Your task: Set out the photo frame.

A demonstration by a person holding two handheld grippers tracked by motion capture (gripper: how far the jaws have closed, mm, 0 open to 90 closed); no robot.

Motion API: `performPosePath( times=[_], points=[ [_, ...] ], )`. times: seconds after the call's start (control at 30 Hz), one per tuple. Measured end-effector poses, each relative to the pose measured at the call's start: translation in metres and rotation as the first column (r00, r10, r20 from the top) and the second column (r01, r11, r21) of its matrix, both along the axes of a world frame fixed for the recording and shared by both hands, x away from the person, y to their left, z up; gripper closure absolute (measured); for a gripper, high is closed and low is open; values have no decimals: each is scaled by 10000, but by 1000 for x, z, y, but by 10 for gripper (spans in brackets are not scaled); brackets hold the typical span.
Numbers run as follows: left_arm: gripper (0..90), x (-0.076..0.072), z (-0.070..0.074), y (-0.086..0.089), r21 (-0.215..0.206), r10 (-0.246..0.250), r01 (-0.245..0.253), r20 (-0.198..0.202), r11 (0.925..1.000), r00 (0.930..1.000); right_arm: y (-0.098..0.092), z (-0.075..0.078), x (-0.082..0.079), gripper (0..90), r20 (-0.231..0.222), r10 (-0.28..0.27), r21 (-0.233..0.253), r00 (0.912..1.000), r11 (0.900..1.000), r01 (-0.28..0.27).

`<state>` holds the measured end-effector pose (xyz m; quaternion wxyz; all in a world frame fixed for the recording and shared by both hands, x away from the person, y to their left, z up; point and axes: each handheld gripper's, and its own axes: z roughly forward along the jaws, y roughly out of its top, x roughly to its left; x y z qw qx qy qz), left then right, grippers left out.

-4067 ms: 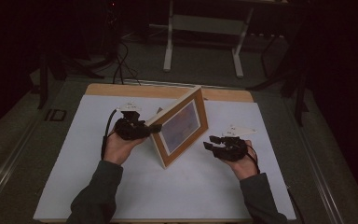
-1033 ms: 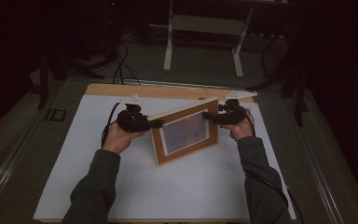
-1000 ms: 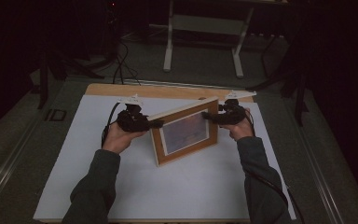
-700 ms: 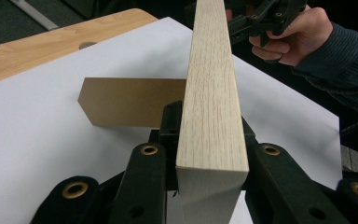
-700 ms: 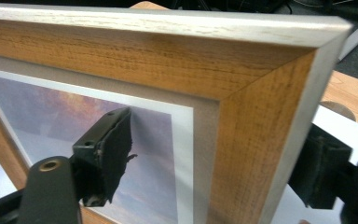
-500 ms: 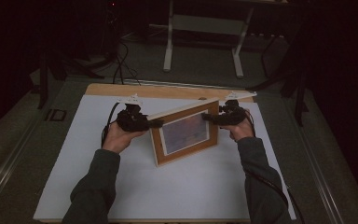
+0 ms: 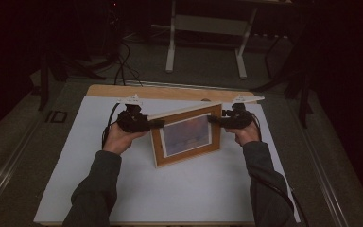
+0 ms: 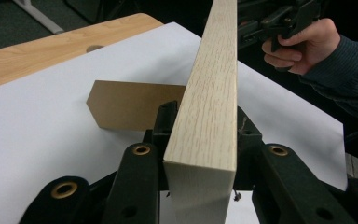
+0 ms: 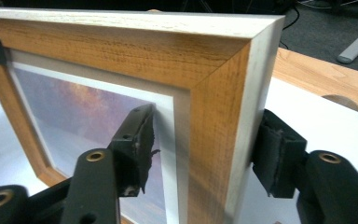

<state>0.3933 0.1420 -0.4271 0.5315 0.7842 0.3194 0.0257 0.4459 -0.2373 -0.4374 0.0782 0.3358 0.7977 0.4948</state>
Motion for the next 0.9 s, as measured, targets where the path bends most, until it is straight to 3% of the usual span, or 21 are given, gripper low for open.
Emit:
performPosePath(
  times=[0.3,0.77,0.9],
  points=[
    [673,1,0,2,-55,146,-146,-10,9999,9999,-5,-1,-4,499,-39,73,122,10000,9999,-72],
    [595,-4,3,0,303,931,-937,218,9951,9954,-10,-3,-10,573,2,182,229,9998,9996,-182],
    [581,-8,3,8,103,1132,-1134,244,9935,9933,-11,-4,-11,582,6,143,240,9999,9996,-143]
  ],
)
